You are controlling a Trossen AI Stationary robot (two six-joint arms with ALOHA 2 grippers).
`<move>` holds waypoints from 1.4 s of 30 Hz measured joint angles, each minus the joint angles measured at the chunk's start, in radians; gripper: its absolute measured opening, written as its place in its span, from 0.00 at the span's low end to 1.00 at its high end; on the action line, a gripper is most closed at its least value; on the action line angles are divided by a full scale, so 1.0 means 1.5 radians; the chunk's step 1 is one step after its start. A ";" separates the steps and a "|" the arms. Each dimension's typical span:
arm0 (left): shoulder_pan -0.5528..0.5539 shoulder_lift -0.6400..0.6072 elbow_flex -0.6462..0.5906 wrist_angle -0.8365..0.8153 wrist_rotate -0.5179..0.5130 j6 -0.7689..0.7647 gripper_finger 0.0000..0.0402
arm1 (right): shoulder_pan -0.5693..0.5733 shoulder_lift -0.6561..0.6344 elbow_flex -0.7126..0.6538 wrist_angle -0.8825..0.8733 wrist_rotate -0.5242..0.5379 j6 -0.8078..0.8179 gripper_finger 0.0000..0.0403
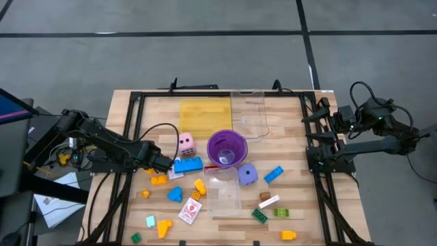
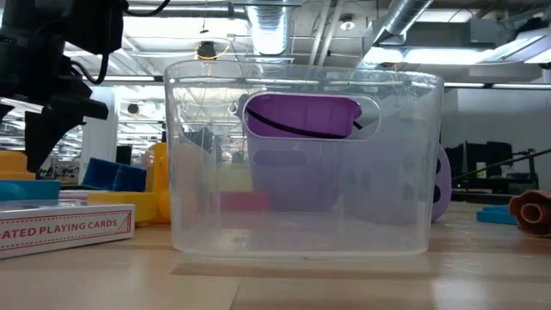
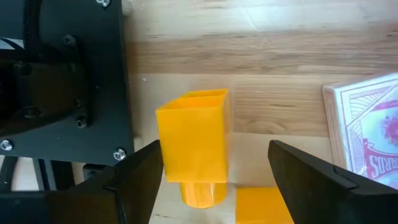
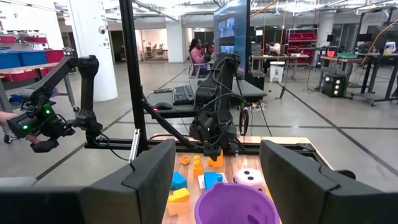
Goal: Pick & Place Toys
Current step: Put the yellow game piece into the yellow bin
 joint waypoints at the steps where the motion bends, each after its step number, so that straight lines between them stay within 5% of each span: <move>1: 0.000 0.000 0.000 0.006 0.000 0.000 0.68 | 0.000 0.000 0.000 -0.001 0.000 0.000 0.57; 14: 0.000 0.000 0.001 0.036 -0.011 0.015 0.33 | 0.000 0.000 0.000 -0.001 -0.001 0.001 0.57; 31: -0.010 -0.035 0.013 0.038 -0.036 0.045 0.33 | 0.000 0.000 0.000 -0.002 -0.001 0.002 0.57; 42: -0.010 -0.197 0.110 0.039 -0.183 0.096 0.33 | 0.000 0.000 0.000 0.000 0.000 0.002 0.57</move>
